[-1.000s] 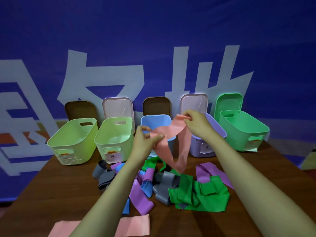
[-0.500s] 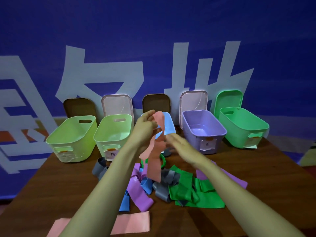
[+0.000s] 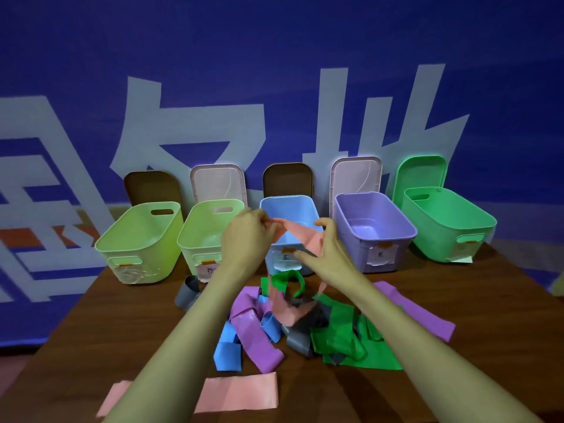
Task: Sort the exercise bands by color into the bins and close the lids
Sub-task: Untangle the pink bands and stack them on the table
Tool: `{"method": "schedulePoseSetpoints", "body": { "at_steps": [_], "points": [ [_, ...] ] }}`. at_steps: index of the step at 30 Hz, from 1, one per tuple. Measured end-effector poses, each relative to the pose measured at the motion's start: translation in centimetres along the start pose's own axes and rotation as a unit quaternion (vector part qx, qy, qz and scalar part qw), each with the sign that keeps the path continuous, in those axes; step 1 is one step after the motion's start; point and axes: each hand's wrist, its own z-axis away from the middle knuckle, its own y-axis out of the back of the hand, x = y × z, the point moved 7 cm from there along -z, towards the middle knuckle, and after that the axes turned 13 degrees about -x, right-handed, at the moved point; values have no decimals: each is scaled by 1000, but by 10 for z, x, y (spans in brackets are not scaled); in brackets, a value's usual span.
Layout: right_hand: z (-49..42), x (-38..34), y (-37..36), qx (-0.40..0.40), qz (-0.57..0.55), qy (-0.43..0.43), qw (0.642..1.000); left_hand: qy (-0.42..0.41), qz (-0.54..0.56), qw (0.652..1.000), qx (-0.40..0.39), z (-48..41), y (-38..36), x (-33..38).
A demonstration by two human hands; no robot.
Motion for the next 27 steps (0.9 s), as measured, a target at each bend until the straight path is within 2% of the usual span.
{"method": "schedulePoseSetpoints", "body": {
  "at_steps": [2, 5, 7, 9, 11, 13, 15, 17, 19, 21, 23, 27],
  "points": [
    [-2, -2, 13, 9, 48, 42, 998, -8, 24, 1000, -9, 0, -1, -7],
    [-5, -9, 20, -42, 118, 85, 989, -2, 176, 982, -64, 0, -8, -10],
    [-7, -13, 23, -69, 109, 86, 988, 26, 304, 949, -83, -1, -14, -14],
    [-10, -11, 32, -66, 47, 59, 995, 62, 343, 934, -83, -1, -17, -24],
    [-11, -9, 37, -92, -73, 28, 993, 85, 322, 935, -119, -2, -23, -31],
    [-9, -10, 35, -138, -170, 4, 976, 87, 235, 948, -197, -1, -33, -32],
    [-9, -14, 32, -161, -207, -5, 965, 50, 135, 957, -253, -1, -42, -29],
    [-10, -18, 29, -158, -206, -15, 966, 6, 151, 951, -270, 2, -48, -18],
    [-10, -22, 24, -160, -172, -14, 972, 6, 276, 923, -269, 7, -53, -8],
    [-10, -28, 17, -180, -127, 0, 975, 24, 400, 879, -258, 9, -60, -3],
    [-10, -33, 14, -184, -101, 4, 978, 26, 459, 849, -262, 9, -66, -1],
    [-16, -34, 22, -131, -75, -2, 989, 47, 545, 798, -254, 10, -64, 0]
  ]
}}
